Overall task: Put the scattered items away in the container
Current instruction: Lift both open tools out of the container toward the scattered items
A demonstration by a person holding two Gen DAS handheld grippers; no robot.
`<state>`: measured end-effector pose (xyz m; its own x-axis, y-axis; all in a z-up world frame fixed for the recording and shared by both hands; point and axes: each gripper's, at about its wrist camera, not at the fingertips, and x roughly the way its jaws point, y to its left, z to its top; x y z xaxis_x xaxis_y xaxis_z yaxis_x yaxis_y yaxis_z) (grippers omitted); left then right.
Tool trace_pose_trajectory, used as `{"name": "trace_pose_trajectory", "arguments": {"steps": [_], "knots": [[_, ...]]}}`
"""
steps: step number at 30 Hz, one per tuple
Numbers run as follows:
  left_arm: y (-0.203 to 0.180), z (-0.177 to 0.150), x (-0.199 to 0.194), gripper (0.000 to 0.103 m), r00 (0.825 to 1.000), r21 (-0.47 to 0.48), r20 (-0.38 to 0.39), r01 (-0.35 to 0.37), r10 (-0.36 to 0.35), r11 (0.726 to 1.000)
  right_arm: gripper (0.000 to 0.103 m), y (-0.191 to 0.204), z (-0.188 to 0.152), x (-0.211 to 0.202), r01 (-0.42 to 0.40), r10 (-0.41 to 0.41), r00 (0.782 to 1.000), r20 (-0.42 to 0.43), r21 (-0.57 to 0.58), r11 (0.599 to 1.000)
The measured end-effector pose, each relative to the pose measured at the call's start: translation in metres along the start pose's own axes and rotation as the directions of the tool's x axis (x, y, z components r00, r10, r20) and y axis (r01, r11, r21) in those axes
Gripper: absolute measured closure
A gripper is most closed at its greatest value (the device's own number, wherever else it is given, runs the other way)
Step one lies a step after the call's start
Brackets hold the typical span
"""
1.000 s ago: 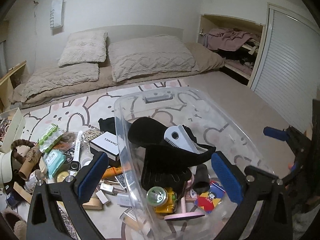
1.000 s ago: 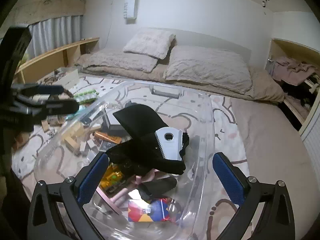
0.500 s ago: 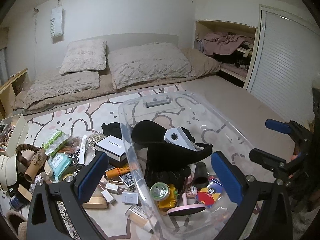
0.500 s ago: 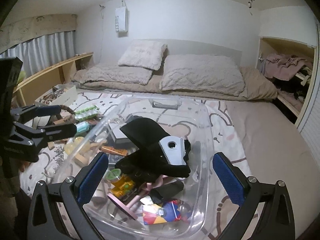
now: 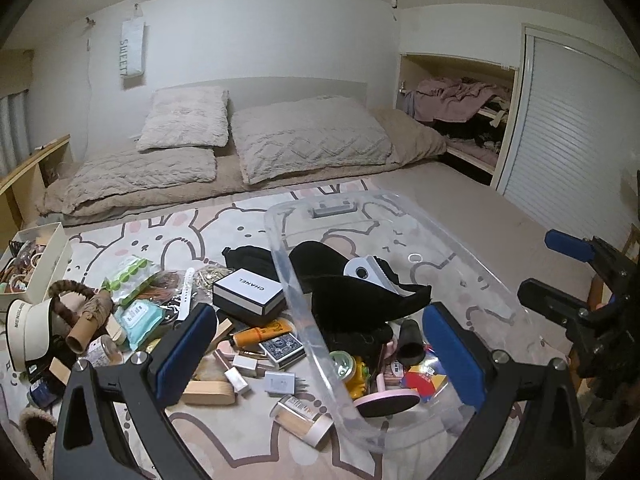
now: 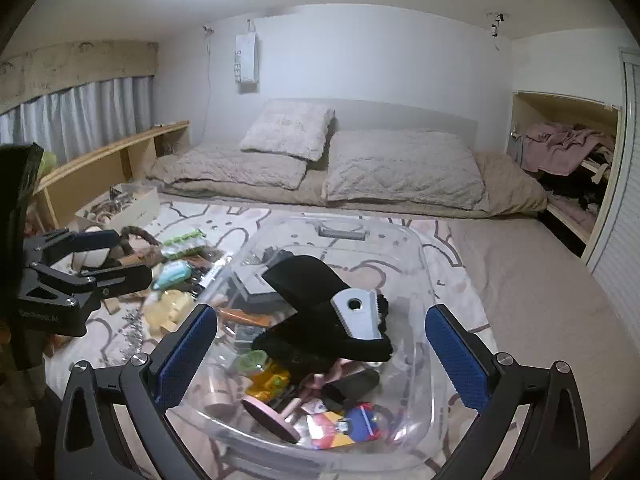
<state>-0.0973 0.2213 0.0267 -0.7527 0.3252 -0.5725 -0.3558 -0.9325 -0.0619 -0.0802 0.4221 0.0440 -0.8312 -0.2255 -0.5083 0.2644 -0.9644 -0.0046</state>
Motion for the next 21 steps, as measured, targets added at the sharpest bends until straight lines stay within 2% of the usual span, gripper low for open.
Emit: {"name": "trace_pose_trajectory", "arguments": {"steps": [11, 21], "knots": [[0.030, 0.006, -0.055, 0.000, 0.996, -0.014, 0.086, -0.021, 0.022, 1.000, 0.000, 0.033, 0.017, -0.037, -0.004, 0.005, 0.995, 0.101, -0.012, 1.000], [0.073, 0.009, -0.102, 0.000, 0.982, -0.030, 0.160, -0.097, 0.101, 0.995, 0.000, 0.072, 0.043, -0.069, -0.007, 0.016, 0.975, 0.221, -0.042, 0.999]]}}
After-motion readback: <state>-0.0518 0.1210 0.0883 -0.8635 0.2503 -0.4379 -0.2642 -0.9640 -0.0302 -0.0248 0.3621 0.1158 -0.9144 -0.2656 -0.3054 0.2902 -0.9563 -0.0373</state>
